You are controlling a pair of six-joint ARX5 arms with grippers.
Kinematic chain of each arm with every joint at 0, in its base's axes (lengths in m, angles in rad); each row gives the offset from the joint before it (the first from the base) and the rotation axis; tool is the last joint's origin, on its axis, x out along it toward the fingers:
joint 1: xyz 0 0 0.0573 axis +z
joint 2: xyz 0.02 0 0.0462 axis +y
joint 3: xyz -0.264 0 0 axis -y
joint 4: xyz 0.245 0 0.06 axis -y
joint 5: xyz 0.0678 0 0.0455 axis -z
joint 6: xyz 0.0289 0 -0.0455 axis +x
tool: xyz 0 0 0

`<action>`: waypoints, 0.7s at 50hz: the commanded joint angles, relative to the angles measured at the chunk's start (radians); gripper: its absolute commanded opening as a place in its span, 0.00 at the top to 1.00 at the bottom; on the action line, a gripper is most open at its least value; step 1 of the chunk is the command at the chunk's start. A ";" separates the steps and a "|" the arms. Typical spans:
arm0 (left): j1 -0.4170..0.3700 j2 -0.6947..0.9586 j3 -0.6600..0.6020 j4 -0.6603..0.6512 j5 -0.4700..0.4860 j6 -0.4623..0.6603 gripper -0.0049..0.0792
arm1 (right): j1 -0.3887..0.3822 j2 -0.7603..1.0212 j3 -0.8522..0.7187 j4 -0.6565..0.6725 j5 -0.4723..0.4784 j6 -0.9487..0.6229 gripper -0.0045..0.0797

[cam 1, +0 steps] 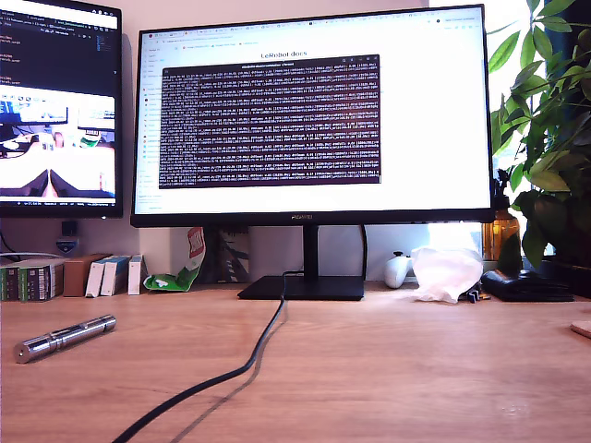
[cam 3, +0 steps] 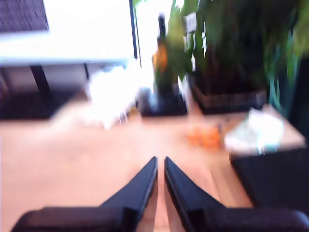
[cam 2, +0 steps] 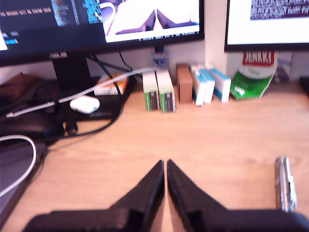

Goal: Pick the metallic laser pointer with your right arm, pass it to your left arm, then place it down to the left side of the table

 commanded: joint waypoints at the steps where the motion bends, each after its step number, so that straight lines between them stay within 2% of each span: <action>1: -0.004 -0.009 -0.031 -0.017 -0.003 -0.005 0.96 | -0.001 -0.006 -0.009 0.011 -0.003 0.001 0.90; 21: -0.004 -0.009 -0.031 -0.018 -0.002 -0.005 0.96 | 0.005 -0.006 -0.009 0.011 -0.005 0.000 0.90; 35: -0.004 -0.009 -0.031 -0.019 -0.003 -0.005 0.96 | -0.119 -0.006 -0.009 0.011 -0.003 -0.055 0.90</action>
